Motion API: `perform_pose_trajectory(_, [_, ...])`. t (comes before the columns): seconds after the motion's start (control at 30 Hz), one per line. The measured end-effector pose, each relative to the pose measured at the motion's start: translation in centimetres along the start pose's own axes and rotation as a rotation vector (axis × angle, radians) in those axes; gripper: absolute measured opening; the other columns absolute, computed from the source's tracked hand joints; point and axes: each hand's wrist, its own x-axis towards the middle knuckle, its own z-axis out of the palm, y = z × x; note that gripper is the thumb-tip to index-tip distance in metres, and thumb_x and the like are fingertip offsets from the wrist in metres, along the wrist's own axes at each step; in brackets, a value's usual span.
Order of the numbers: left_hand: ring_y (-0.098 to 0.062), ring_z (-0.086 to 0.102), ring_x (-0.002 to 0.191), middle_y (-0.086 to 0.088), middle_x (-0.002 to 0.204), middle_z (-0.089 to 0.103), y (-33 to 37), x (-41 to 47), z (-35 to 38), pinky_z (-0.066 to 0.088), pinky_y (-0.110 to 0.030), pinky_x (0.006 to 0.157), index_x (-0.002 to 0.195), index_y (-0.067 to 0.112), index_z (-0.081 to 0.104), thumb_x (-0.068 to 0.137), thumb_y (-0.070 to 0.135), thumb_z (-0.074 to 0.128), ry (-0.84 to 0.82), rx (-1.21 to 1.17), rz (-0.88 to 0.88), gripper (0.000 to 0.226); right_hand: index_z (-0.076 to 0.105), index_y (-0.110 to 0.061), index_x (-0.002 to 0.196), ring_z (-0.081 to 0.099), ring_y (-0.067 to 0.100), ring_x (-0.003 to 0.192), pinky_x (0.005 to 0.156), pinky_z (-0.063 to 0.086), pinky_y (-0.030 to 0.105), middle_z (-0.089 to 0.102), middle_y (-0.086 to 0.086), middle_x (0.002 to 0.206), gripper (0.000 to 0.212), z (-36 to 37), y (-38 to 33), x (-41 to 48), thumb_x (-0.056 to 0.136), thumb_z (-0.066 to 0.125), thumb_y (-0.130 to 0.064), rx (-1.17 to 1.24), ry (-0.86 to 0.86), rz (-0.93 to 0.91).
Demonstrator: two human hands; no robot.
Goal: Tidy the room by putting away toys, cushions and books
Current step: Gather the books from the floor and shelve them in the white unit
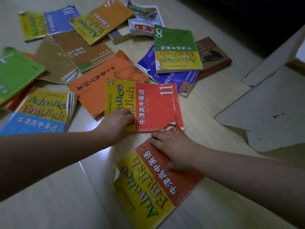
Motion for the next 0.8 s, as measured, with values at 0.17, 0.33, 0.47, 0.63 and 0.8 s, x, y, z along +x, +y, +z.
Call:
perform_pose_trajectory(0.17, [-0.027, 0.05, 0.11, -0.004, 0.125, 0.054, -0.2, -0.3, 0.0, 0.04, -0.033, 0.09, 0.122, 0.018, 0.058, 0.08, 0.026, 0.07, -0.003, 0.049, 0.032, 0.045, 0.014, -0.02, 0.152, 0.026, 0.023, 0.135, 0.109, 0.023, 0.037, 0.027, 0.004, 0.145, 0.115, 2.1, 1.1, -3.5, 0.063, 0.075, -0.062, 0.054, -0.011, 0.157])
perform_pose_trajectory(0.33, [-0.028, 0.048, 0.12, -0.003, 0.137, 0.046, 0.3, -0.1, -0.3, 0.039, -0.032, 0.097, 0.134, 0.019, 0.049, 0.088, 0.027, 0.06, -0.081, 0.197, 0.056, 0.048, 0.03, -0.024, 0.137, 0.038, 0.019, 0.114, 0.094, 0.036, 0.033, 0.038, 0.001, 0.123, 0.106, 3.6, 1.9, -6.2, 0.053, 0.077, -0.067, 0.222, -0.023, 0.409])
perform_pose_trajectory(0.47, [-0.027, 0.048, 0.121, -0.003, 0.14, 0.044, 0.7, 0.1, -0.4, 0.041, -0.031, 0.097, 0.137, 0.019, 0.045, 0.089, 0.025, 0.056, -0.115, 0.29, 0.079, 0.049, 0.044, -0.023, 0.106, 0.041, 0.016, 0.104, 0.081, 0.04, 0.031, 0.041, -0.002, 0.108, 0.071, 3.7, 2.5, -6.8, 0.057, 0.08, -0.06, 0.356, 0.009, 0.546])
perform_pose_trajectory(0.63, [-0.026, 0.053, 0.115, -0.006, 0.137, 0.046, 1.0, 0.3, -0.5, 0.043, -0.03, 0.089, 0.138, 0.018, 0.042, 0.092, 0.026, 0.05, -0.141, 0.383, 0.136, 0.047, 0.039, -0.024, 0.085, 0.05, 0.014, 0.086, 0.062, 0.036, 0.027, 0.051, -0.004, 0.094, 0.048, 4.4, 3.2, -7.4, 0.068, 0.08, -0.045, 0.558, 0.02, 0.573])
perform_pose_trajectory(0.8, [-0.026, 0.055, 0.113, -0.008, 0.141, 0.045, 0.8, 0.6, -0.4, 0.045, -0.033, 0.089, 0.143, 0.017, 0.036, 0.095, 0.024, 0.044, -0.18, 0.478, 0.184, 0.049, 0.061, -0.031, 0.091, 0.062, 0.006, 0.085, 0.075, 0.048, 0.028, 0.066, -0.01, 0.093, 0.02, 3.9, 4.2, -8.8, 0.078, 0.077, -0.027, 0.823, 0.109, 0.489])
